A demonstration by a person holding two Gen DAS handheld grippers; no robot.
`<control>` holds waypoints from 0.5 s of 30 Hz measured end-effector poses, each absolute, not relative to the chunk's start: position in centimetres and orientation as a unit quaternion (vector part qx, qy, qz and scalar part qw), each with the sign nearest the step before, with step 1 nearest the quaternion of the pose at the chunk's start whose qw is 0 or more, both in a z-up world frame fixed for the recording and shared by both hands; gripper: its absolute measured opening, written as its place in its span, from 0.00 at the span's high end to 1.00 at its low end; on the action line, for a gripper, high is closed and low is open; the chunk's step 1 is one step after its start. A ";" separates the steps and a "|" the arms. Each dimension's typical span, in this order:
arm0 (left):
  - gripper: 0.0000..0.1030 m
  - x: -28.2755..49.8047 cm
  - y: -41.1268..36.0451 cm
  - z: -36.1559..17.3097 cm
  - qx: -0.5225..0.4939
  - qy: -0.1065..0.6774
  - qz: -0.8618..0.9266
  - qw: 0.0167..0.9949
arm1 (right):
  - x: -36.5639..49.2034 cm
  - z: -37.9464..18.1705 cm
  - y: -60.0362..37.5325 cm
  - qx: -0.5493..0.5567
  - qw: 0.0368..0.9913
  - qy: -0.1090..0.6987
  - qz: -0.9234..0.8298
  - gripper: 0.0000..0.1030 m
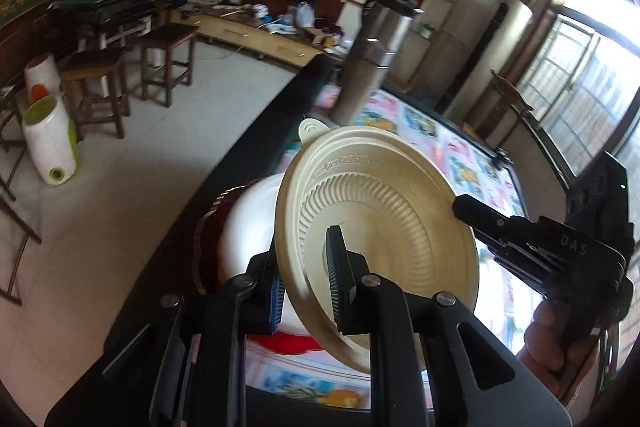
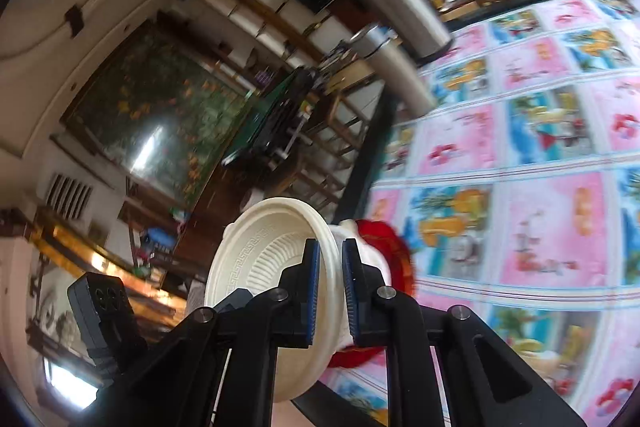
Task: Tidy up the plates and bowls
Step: 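Lift the beige bowl and carry it over the stack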
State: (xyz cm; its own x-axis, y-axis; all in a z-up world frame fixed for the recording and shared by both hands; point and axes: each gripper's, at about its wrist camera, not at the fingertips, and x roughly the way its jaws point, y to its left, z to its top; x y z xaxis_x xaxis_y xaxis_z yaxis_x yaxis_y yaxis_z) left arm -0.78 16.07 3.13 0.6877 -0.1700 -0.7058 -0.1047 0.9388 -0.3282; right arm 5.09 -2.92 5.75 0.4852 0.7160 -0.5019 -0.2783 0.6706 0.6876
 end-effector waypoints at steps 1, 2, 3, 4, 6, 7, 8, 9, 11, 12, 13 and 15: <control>0.85 -0.5 16.3 2.6 -0.178 0.400 -0.017 0.899 | 5.3 5.6 -1.6 0.263 0.817 0.411 0.308 0.87; 0.85 -0.1 16.6 2.1 -0.180 0.406 -0.015 0.896 | 5.3 5.3 -0.8 0.259 0.815 0.414 0.310 0.87; 0.85 0.2 16.7 1.5 -0.181 0.412 -0.013 0.893 | 5.3 5.1 -0.1 0.253 0.816 0.417 0.311 0.87; 0.85 0.5 16.8 0.9 -0.180 0.419 -0.012 0.890 | 5.2 4.9 0.5 0.245 0.818 0.418 0.309 0.87; 0.85 1.0 16.8 -0.1 -0.182 0.432 -0.012 0.883 | 5.3 4.2 1.6 0.233 0.822 0.424 0.301 0.85; 0.85 1.3 16.7 -0.7 -0.182 0.438 -0.012 0.880 | 5.4 3.7 2.0 0.228 0.823 0.428 0.295 0.85; 0.85 1.5 16.7 -1.1 -0.181 0.443 -0.012 0.878 | 5.5 3.3 2.0 0.226 0.824 0.430 0.291 0.85; 0.85 1.7 16.7 -1.5 -0.181 0.448 -0.011 0.876 | 5.6 2.9 2.1 0.225 0.825 0.432 0.286 0.85; 0.85 2.1 16.7 -2.2 -0.182 0.457 -0.008 0.871 | 6.1 2.2 2.1 0.222 0.826 0.439 0.277 0.85; 0.85 2.0 16.8 -2.4 -0.182 0.459 -0.007 0.869 | 6.3 1.9 2.2 0.220 0.827 0.440 0.273 0.85; 0.85 2.0 16.9 -2.6 -0.183 0.462 -0.006 0.868 | 6.4 1.7 2.3 0.218 0.828 0.440 0.270 0.86; 0.85 2.0 17.1 -2.7 -0.184 0.465 -0.003 0.866 | 6.6 1.3 2.6 0.209 0.831 0.442 0.265 0.86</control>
